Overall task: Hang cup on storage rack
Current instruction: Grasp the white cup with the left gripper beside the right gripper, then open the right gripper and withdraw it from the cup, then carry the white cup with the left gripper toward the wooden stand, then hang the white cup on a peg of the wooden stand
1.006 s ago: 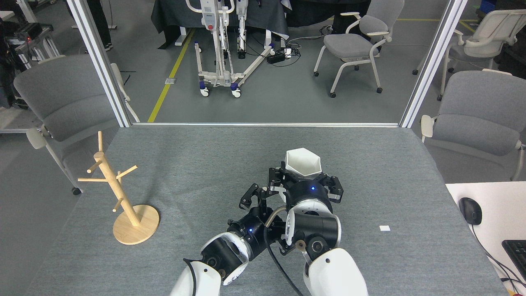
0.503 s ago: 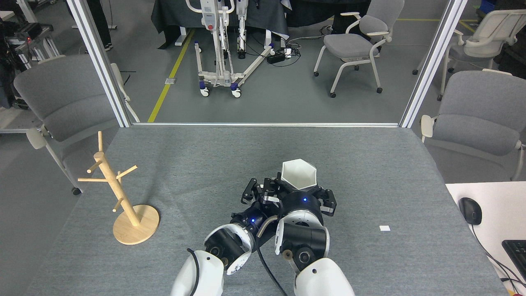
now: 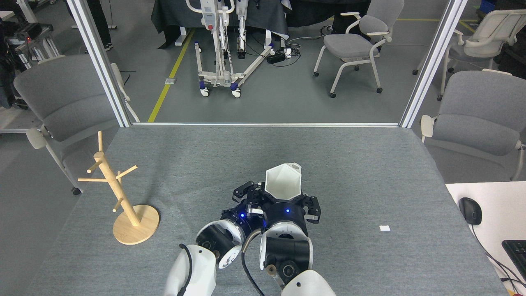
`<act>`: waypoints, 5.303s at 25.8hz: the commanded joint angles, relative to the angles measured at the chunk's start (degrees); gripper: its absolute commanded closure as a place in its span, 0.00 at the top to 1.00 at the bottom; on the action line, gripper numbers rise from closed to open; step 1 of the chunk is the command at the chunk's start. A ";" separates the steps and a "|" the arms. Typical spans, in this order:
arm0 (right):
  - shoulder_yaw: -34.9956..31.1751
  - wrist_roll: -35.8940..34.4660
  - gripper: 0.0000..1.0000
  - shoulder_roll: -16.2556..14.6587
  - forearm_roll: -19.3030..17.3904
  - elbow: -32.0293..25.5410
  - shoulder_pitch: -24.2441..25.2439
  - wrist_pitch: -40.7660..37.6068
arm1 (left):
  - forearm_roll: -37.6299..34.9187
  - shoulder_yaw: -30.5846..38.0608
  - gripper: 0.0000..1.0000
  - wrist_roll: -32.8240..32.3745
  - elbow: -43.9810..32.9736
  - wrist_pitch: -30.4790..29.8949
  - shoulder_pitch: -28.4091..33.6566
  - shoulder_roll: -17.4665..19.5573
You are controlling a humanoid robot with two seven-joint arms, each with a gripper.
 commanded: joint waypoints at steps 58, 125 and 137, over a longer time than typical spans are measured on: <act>0.29 -4.14 0.99 0.66 -0.28 4.15 1.37 -0.39 | 1.10 3.10 0.00 -0.87 2.12 -3.21 3.32 0.38; -44.01 -55.20 1.00 -4.70 1.04 12.58 15.34 -52.86 | -9.53 44.23 0.00 9.50 -9.30 6.72 15.45 16.81; -43.92 -55.12 1.00 -4.79 1.13 12.50 14.29 -52.95 | -11.64 39.31 0.00 9.24 -7.54 8.74 15.18 16.28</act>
